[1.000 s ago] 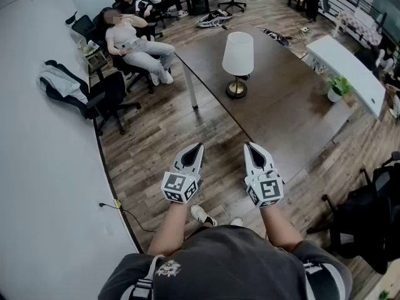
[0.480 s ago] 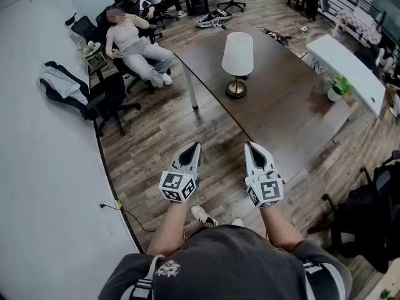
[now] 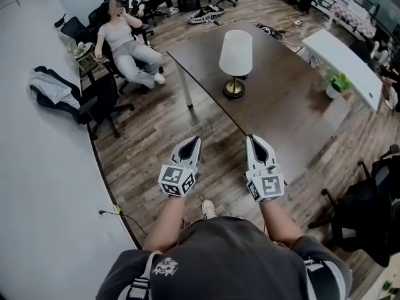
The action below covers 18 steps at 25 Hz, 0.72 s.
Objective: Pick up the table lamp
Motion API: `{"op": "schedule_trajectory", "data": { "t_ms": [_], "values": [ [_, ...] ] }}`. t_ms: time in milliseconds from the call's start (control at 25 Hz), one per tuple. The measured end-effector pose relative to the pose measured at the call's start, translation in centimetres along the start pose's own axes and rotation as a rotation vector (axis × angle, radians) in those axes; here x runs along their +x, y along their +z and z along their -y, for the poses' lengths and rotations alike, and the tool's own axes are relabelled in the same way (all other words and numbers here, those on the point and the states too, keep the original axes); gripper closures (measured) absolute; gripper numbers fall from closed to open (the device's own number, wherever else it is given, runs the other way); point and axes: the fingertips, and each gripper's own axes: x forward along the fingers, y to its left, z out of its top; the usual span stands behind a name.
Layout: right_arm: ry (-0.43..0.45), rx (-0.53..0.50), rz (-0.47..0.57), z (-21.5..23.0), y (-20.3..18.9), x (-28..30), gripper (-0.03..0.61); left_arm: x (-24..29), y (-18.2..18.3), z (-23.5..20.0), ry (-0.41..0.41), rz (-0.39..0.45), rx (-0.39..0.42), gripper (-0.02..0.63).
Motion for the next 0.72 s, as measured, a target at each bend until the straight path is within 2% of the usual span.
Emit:
{"op": "schedule_trajectory", "data": {
  "t_ms": [360,560,720],
  "values": [
    [-0.071,-0.043,-0.075,-0.2,-3.5,6.4,0.551,5.2,-0.1,-4.1,-0.131,0.0,0.049,0.606],
    [-0.085,-0.055,-0.103,-0.2,-4.5,8.7,0.551,7.5,-0.1,-6.2,-0.146,0.003,0.024,0.605],
    [-0.095,-0.055,-0.125,0.7,-5.3,10.1,0.551,9.6,-0.5,-6.8,-0.169,-0.008,0.036,0.604]
  ]
}}
